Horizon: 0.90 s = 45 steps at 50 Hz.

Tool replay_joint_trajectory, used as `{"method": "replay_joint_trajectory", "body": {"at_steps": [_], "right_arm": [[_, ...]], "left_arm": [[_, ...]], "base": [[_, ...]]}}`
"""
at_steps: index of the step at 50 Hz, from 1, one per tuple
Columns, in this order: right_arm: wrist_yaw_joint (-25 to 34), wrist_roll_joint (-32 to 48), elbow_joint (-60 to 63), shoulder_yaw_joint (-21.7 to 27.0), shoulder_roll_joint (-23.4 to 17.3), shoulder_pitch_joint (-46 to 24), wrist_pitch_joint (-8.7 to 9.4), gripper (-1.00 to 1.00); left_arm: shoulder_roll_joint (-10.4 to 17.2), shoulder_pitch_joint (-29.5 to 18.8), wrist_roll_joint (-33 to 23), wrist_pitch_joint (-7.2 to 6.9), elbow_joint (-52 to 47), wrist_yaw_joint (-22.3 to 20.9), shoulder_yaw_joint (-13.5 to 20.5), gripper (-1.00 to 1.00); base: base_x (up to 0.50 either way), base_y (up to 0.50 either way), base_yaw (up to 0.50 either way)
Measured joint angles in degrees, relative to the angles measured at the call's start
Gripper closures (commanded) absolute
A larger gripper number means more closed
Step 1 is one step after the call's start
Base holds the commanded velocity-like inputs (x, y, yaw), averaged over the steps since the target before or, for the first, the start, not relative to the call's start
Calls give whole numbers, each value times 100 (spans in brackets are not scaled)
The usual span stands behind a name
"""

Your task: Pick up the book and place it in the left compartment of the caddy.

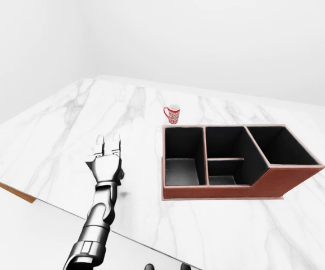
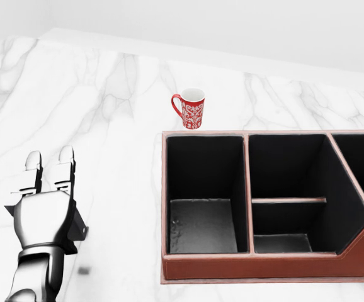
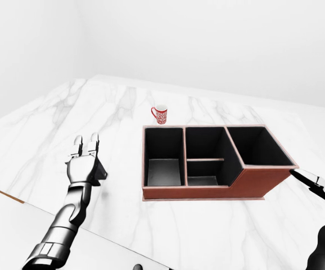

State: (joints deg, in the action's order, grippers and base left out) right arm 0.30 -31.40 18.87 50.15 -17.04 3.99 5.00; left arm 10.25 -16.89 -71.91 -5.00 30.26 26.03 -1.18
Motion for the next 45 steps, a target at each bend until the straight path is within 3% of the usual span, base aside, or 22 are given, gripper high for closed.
{"method": "replay_joint_trajectory", "body": {"at_steps": [24,45], "right_arm": [[8,72,-64,-24,-3,-14,0,-100],[18,113,-96,-38,-1,-13,0,-100]], "left_arm": [[473,-819,214,0,1392,-738,52,-100],[785,-1775,640,0,3313,-606,-96,-100]], "base": [[0,0,0],[0,0,0]]}}
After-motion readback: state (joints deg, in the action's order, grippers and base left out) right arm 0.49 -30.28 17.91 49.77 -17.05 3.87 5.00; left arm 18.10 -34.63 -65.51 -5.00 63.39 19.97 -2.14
